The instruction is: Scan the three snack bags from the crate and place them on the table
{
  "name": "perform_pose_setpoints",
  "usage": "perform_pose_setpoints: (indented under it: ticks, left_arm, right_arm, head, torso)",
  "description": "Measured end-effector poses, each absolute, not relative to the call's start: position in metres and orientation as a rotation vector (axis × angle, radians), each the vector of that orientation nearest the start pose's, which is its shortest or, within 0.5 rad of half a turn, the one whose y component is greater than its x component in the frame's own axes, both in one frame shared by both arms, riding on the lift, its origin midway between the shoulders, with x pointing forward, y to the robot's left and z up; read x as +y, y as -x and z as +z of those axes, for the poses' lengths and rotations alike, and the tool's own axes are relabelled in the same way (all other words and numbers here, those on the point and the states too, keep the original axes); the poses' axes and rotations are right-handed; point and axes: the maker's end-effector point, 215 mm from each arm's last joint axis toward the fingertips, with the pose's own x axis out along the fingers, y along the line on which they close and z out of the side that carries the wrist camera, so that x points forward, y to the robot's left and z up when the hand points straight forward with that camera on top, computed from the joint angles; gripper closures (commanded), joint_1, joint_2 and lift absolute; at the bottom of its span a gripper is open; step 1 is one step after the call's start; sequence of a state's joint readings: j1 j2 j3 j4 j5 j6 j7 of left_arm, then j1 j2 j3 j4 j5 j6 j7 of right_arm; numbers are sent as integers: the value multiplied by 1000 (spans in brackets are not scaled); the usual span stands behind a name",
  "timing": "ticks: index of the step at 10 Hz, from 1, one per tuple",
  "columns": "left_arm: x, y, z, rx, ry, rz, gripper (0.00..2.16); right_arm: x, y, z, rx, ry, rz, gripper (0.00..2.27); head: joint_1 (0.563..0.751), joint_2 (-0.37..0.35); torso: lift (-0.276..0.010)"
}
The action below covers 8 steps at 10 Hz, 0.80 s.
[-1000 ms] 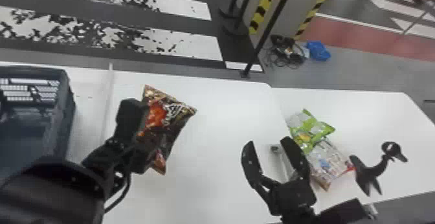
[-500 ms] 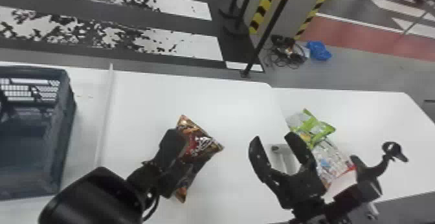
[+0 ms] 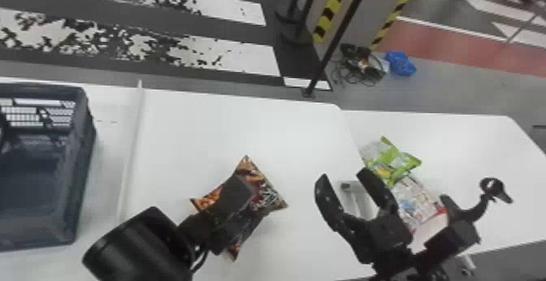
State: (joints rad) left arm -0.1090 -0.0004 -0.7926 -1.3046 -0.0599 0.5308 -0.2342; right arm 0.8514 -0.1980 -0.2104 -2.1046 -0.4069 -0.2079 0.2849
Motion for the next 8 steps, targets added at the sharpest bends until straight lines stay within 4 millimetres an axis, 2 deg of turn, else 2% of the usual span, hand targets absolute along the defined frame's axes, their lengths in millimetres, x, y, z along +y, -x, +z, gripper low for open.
perform_pose_setpoints:
  ticks: [1, 2, 3, 4, 6, 7, 8]
  left_arm:
    - [-149, -368, -586, 683, -347, -958, 2128]
    - [-156, -360, -586, 682, -353, -980, 1700]
    - [-164, -354, -582, 665, -359, -979, 60]
    - [-175, -348, -567, 635, -335, -987, -2]
    - [-192, -346, -513, 545, -232, -974, 66]
    - [-188, -353, -487, 507, -175, -940, 66]
    - [-175, -364, -463, 471, -121, -887, 66]
  right_arm:
    - [-295, -335, -350, 63, -119, 185, 76]
    - [-295, -336, -351, 66, -122, 185, 76]
    - [-296, -336, -352, 68, -123, 183, 76]
    - [-298, -336, -352, 68, -122, 181, 76]
    - [-299, -337, -356, 84, -127, 178, 53]
    - [-298, -337, -359, 95, -129, 178, 63]
    - [-297, -338, -361, 102, -132, 180, 66]
  head:
    - [695, -350]
    - [695, -350]
    - [695, -350]
    - [695, -350]
    - [695, -350]
    - [695, -350]
    - [695, -350]
  torso:
    - [-37]
    - [-37]
    - [-37]
    - [-37]
    - [-37]
    - [-37]
    - [-37]
